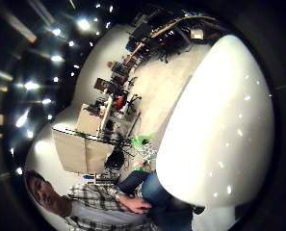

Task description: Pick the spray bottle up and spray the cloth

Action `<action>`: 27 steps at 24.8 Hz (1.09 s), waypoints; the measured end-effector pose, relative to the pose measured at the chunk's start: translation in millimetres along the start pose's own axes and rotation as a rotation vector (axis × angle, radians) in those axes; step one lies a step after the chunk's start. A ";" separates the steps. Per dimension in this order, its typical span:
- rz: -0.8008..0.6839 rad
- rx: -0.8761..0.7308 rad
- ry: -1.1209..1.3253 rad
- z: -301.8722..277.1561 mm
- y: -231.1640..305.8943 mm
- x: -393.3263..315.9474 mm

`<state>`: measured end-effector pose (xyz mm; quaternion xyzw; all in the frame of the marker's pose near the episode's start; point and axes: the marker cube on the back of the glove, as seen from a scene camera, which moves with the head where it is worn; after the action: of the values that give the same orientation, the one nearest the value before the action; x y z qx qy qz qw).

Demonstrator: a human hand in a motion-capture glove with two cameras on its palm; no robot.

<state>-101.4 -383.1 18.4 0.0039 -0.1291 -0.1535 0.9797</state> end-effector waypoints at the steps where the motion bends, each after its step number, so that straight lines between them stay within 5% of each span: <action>1: 0.001 0.018 -0.035 -2.2 0.0 -1.7; 27: -0.009 0.320 -0.634 -25.1 -2.2 -27.9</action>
<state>-121.3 -377.6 -12.9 0.1100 -0.4491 -0.1291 0.8772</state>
